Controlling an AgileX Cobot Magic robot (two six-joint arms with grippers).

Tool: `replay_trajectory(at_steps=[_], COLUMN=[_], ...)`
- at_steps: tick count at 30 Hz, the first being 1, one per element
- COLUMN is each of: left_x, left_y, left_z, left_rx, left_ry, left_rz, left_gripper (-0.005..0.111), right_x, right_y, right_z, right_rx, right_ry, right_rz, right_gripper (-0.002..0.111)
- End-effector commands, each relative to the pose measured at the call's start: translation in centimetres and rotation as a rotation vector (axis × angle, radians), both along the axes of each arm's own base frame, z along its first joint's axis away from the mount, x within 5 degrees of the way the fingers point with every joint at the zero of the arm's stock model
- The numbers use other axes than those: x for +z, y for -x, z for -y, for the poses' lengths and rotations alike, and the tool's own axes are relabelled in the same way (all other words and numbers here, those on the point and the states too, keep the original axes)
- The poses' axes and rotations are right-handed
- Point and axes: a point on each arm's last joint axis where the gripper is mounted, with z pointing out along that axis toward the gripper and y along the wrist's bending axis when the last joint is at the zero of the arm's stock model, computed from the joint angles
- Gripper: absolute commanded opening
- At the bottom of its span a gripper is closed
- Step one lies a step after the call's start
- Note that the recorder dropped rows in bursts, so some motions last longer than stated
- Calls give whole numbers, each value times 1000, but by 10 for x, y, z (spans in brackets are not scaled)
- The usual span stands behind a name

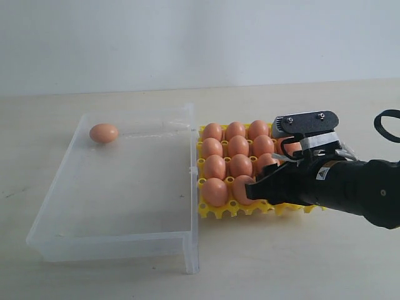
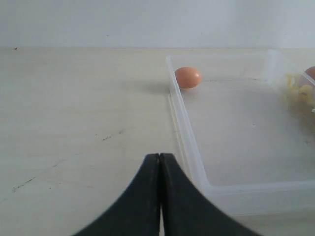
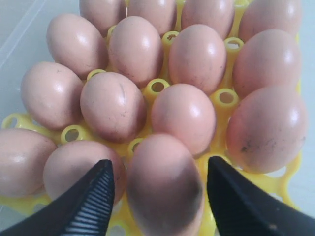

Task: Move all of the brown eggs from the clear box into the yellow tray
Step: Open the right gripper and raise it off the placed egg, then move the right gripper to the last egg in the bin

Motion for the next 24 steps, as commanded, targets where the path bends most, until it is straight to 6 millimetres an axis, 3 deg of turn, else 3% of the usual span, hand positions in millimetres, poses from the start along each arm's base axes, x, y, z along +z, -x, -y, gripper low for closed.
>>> replay_trajectory(at_steps=[1,14,17,20,24], left_x=[2,2,2,2,2], left_y=[0,0,0,0,0], left_z=[0,0,0,0,0], left_rx=[1,1,1,1,1], left_ry=[1,1,1,1,1], left_rz=[14,14,14,14,14], left_gripper=[0,0,0,0,0], right_x=[2,10,39,86,101], right_y=[-3,-3,-1,0,-4], right_z=[1,1,2,-4,-10], right_rx=[-1,-2,-11,-1,6], right_ry=[2,-9,-69,-170,-213], right_rz=[25,51,123,180,145], right_gripper=[60,60,59,59,59])
